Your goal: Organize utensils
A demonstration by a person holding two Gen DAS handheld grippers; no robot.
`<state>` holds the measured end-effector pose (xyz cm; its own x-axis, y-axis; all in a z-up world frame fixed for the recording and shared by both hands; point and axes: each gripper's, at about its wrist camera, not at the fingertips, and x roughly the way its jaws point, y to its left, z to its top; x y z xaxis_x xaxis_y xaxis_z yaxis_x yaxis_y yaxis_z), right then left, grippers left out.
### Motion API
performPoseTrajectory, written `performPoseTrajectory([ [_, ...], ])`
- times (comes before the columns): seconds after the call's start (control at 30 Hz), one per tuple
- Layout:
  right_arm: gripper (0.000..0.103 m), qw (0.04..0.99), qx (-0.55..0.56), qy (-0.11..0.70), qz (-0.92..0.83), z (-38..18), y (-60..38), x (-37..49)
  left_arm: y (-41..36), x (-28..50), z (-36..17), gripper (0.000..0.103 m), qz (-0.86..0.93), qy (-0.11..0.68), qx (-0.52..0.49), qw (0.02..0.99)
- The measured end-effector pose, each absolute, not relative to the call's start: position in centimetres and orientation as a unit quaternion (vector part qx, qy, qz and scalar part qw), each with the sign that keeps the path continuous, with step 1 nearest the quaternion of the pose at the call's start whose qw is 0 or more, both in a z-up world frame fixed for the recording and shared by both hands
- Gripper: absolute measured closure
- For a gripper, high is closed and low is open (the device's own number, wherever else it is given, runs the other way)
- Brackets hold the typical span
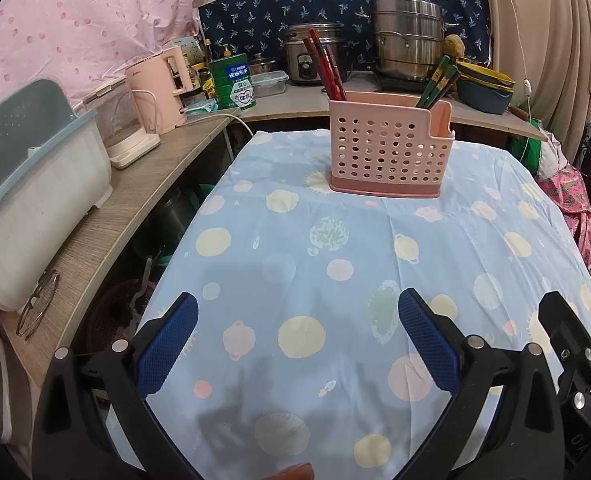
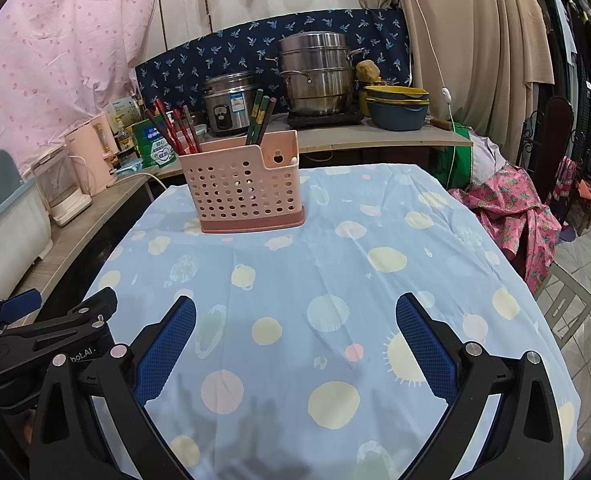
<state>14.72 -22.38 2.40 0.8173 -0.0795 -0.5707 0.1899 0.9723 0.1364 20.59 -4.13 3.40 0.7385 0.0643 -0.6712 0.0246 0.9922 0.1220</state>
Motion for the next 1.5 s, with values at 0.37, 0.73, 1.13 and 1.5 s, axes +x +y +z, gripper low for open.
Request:
performPoseTrajectory([
  [0.37,0.007,0.95,0.085,0.292,-0.069,2.8,-22.2,15.6,-4.3,21.6,3.4,0.007,0.014,0.36,0.066,0.931],
  [0.73,0.007,0.949,0.078,0.298,-0.067,2.6,-22.4,17.4,-4.4,23.2,3.2,0.007,0.019,0.364,0.072,0.928],
  [1.13,0.007,0.948,0.078,0.303,-0.067,2.4,-22.5,18.8,-4.7,24.5,3.1,0.007,0.018,0.371,0.074,0.926],
  [1.5,0.007,0.947,0.075,0.305,-0.067,2.2,-22.6,19.4,-4.7,25.5,2.7,0.007,0.023,0.377,0.078,0.923],
])
